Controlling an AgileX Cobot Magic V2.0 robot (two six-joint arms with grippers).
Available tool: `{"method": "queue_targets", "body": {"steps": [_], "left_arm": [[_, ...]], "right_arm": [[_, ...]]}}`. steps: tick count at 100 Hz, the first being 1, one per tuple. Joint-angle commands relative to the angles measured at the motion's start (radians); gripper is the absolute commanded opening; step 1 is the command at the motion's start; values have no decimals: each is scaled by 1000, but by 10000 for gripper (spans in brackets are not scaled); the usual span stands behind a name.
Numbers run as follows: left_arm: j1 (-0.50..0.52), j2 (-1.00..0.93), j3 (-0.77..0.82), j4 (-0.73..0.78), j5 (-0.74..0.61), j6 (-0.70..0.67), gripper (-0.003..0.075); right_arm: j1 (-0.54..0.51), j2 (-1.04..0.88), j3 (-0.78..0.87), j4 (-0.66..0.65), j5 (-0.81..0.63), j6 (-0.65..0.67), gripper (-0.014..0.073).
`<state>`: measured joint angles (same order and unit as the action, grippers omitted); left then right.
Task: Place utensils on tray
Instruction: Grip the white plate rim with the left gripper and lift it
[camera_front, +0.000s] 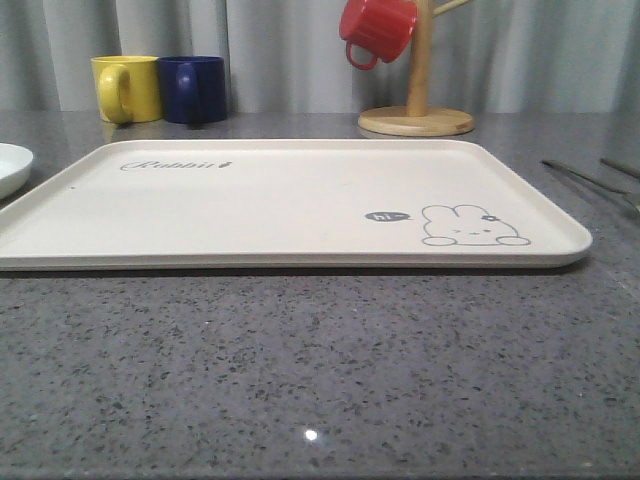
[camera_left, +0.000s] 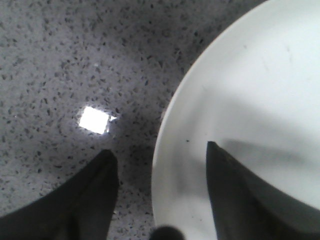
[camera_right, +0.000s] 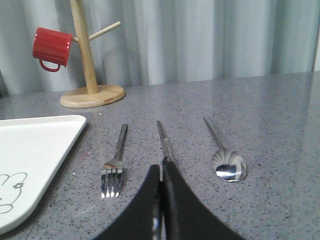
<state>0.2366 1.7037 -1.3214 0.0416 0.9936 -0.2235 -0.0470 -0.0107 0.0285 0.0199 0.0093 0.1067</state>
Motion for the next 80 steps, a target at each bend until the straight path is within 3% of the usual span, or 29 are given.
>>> {"method": "queue_targets", "body": {"steps": [1, 19, 61, 80], "left_arm": [[0, -37, -34, -4, -15, -11, 272], [0, -37, -34, -4, -15, -11, -22], [0, -126, -151, -56, 10, -8, -19], [-66, -211, -174, -167, -20, 108, -19]], "right_arm": [[-6, -17, -1, 1, -79, -10, -74], [-6, -17, -1, 1, -79, -10, -74], [-6, -17, -1, 1, -79, -10, -74], [-6, -17, -1, 1, -79, -10, -74]]}}
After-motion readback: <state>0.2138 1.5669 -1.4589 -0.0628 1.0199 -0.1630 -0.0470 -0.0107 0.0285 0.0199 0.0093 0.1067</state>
